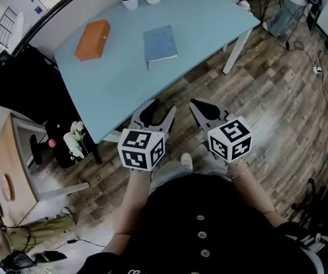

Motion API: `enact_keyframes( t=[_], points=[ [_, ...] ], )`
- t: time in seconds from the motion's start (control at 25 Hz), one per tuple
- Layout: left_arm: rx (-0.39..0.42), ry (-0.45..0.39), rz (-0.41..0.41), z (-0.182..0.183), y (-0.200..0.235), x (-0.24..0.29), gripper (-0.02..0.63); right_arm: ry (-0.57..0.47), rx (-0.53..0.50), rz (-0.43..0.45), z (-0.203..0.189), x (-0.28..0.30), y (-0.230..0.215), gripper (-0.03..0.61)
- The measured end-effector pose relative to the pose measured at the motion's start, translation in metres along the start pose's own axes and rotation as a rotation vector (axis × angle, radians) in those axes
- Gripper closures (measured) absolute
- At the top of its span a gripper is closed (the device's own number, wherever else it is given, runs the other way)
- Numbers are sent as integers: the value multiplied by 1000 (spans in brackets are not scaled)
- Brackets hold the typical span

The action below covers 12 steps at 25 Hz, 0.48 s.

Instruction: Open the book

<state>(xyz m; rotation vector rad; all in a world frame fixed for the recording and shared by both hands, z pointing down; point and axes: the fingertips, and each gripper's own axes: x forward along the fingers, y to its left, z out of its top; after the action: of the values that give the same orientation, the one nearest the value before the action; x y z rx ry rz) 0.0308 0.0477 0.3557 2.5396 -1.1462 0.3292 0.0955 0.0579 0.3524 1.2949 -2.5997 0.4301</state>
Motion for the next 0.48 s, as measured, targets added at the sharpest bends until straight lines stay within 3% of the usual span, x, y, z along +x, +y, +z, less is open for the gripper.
enact_keyframes(
  t=[0.48],
  points=[
    [-43, 20, 24, 1, 7, 19, 423, 7, 48, 9, -6, 6, -25, 577]
  ],
)
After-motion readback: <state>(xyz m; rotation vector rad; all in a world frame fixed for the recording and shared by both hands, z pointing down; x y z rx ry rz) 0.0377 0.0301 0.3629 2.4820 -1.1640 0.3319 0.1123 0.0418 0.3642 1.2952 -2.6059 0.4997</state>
